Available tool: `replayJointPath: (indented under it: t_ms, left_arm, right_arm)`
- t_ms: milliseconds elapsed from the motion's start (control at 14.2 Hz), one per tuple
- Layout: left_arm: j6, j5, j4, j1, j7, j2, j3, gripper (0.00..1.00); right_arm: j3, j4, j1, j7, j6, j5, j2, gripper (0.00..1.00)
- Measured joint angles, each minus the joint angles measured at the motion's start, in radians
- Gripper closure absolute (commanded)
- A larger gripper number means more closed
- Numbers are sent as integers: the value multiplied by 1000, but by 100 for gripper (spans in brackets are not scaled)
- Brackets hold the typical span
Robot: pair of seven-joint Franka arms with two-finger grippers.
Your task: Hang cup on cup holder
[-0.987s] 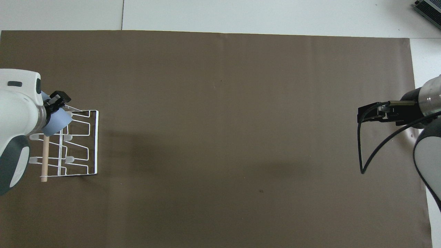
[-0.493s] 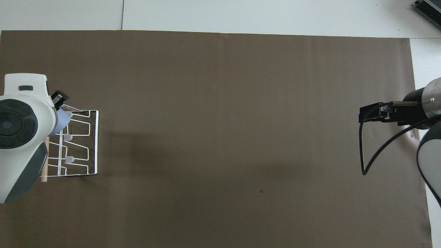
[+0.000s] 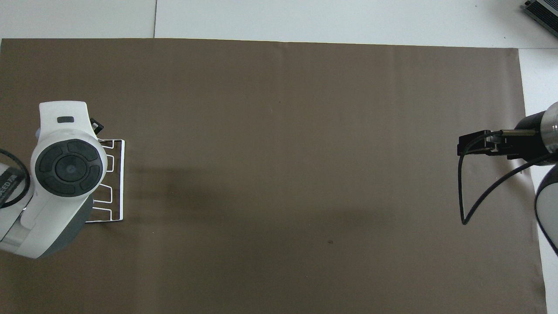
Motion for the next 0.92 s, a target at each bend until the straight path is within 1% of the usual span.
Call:
replayJointPath:
  t_ms: [211, 352, 564, 916]
  left_arm:
    - [3, 63, -39, -49, -114, 4, -4, 100]
    - [36, 95, -43, -41, -135, 16, -1, 100]
    - [78, 101, -43, -13, -136, 28, 7, 100]
    - [85, 104, -38, -3, -136, 28, 8, 100]
  right_arm:
    - [0, 0, 0, 0, 0, 0, 0, 0]
    - [0, 0, 0, 0, 0, 0, 0, 0]
    - [0, 0, 0, 0, 0, 0, 0, 0]
    - [0, 0, 0, 0, 0, 0, 0, 0]
